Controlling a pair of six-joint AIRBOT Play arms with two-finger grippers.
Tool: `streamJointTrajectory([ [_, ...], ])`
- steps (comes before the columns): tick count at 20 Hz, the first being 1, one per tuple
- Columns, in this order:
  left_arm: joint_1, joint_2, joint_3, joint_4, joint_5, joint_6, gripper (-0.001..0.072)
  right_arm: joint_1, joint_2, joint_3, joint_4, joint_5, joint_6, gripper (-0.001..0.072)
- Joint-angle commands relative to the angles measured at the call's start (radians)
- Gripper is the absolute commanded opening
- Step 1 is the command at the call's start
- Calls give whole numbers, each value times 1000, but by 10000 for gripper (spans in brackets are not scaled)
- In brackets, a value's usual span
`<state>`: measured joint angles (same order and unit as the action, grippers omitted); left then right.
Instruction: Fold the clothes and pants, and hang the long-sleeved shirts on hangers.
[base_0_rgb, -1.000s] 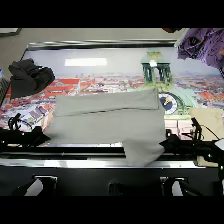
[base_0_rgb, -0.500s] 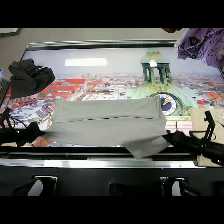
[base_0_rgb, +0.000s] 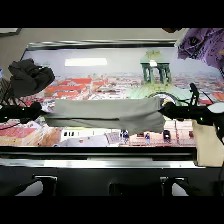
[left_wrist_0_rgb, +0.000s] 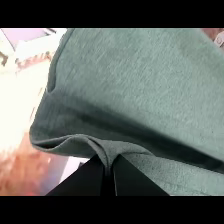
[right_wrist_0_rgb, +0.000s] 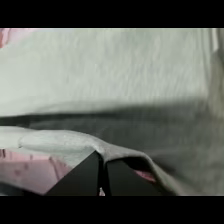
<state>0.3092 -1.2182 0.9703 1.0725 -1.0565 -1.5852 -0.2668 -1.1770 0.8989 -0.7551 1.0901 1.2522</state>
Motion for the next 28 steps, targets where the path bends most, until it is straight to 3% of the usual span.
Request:
streamJointTrajectory([
  [1, -34, -146, 116, 2, 48, 16, 14, 27, -184, 161, -27, -76, -3, 35],
  [11, -120, -424, 355, 3, 116, 40, 14, 32, -407, 368, -39, -99, -2, 35],
  [18, -134, -550, 438, 1, 116, 37, 19, 109, -507, 371, -72, -228, 21, 36],
  [19, -141, -562, 438, 2, 116, 37, 32, 114, -520, 372, -75, -234, 30, 36],
  [20, -146, -566, 438, 2, 121, 36, 104, 116, -528, 372, -68, -236, 37, 39],
  [21, -149, -566, 439, 1, 124, 36, 235, 114, -528, 372, -61, -236, 48, 81],
  [23, -145, -559, 459, 2, 109, 12, 567, 87, -528, 430, -62, -169, 111, 480],
  [25, -134, -542, 501, 3, 70, 4, 609, 23, -528, 534, -81, -25, 160, 508],
  [26, -129, -531, 523, 6, 48, 4, 609, -24, -528, 579, -95, 47, 162, 581],
  [28, -125, -511, 567, 10, -5, 6, 609, -121, -529, 605, -100, 162, 120, 659],
])
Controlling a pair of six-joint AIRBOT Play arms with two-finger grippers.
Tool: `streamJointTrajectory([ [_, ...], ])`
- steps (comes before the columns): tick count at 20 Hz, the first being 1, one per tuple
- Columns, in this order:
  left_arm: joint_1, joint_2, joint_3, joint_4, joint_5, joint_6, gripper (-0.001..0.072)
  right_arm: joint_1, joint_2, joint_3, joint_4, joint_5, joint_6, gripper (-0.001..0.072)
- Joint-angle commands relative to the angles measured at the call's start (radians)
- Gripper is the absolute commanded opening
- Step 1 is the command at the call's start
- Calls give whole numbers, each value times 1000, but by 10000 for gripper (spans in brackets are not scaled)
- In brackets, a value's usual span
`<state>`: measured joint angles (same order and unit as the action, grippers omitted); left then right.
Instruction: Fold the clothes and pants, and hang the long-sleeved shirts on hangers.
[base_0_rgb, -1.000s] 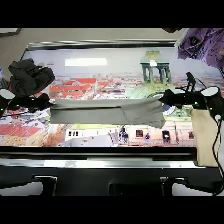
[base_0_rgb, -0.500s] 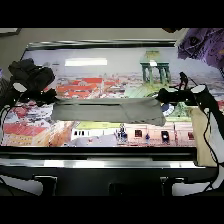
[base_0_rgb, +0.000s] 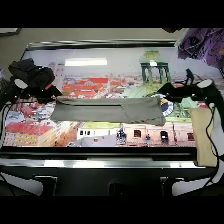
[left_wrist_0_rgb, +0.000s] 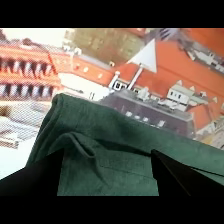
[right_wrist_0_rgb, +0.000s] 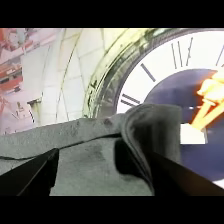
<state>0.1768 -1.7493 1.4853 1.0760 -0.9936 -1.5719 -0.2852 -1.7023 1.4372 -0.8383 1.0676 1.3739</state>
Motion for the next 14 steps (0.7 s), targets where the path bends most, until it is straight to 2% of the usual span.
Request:
streamJointTrajectory([
  [1, 8, 28, 69, 10, -89, -7, 609, -145, -14, 64, -18, 251, -29, 674],
  [4, 2, 40, 79, 10, -99, -8, 609, -203, -77, 39, -3, 355, -80, 675],
  [14, -16, 40, 79, 10, -107, -8, 608, -182, -246, 31, 121, 357, -171, 674],
])
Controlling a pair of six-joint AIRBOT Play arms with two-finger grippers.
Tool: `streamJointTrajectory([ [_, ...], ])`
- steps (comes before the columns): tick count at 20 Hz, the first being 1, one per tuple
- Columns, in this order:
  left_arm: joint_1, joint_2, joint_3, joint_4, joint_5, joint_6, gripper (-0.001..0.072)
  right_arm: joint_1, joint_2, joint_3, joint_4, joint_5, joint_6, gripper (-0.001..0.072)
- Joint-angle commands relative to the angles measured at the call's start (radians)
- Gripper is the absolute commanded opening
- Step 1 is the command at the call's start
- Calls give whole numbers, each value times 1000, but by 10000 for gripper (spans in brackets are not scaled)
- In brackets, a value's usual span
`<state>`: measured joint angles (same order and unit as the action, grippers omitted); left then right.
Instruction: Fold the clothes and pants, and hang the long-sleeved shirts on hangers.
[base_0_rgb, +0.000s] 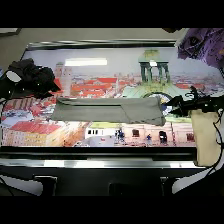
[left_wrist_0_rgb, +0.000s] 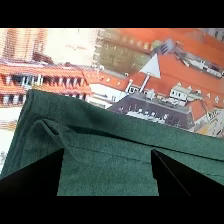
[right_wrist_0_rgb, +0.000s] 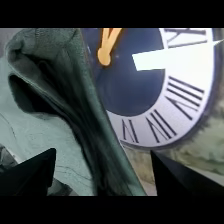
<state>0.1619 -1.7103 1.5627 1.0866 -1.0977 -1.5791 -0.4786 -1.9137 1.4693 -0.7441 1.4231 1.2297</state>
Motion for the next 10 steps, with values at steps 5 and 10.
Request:
streamJointTrajectory([
  [5, -1, 1, 1, -1, -2, 0, 608, 126, -55, -1, 42, -24, -45, 654],
  [10, -3, 0, 1, -76, 3, -4, 548, 190, -29, 2, 30, -40, -25, 38],
])
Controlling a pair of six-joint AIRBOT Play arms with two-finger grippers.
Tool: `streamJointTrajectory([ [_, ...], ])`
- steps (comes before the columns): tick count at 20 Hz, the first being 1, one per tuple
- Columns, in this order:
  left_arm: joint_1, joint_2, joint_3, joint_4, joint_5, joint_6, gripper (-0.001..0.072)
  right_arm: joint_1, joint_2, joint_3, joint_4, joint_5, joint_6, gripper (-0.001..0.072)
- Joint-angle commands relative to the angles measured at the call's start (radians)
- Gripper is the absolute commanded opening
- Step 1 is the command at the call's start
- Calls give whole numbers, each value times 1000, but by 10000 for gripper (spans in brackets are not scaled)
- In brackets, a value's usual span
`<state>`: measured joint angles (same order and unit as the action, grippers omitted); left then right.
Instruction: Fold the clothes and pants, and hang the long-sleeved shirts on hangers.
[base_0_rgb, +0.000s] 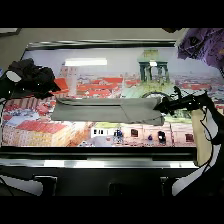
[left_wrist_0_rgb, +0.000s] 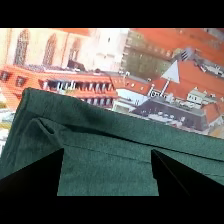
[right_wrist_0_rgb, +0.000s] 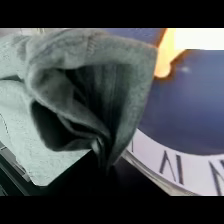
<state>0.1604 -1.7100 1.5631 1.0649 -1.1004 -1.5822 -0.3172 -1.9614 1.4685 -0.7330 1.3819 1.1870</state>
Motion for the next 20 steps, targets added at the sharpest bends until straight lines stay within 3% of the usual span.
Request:
streamJointTrajectory([
  [1, -8, -3, 1, -102, 11, -1, 294, 26, 48, 3, 9, 0, 42, 37],
  [2, -23, -7, 0, -146, 14, 0, 7, 25, 88, 8, -26, 1, 90, 37],
  [8, -285, -100, 1, -336, 74, -10, 16, 27, 377, 49, -277, 56, 332, 36],
  [12, -524, -181, 25, -437, 207, -60, 15, 27, 542, 84, -435, 92, 445, 36],
  [17, -756, -328, 185, -568, 382, -145, 15, 27, 575, 266, -511, 200, 501, 37],
  [20, -848, -451, 349, -573, 432, -239, 15, 27, 576, 337, -519, 248, 512, 37],
])
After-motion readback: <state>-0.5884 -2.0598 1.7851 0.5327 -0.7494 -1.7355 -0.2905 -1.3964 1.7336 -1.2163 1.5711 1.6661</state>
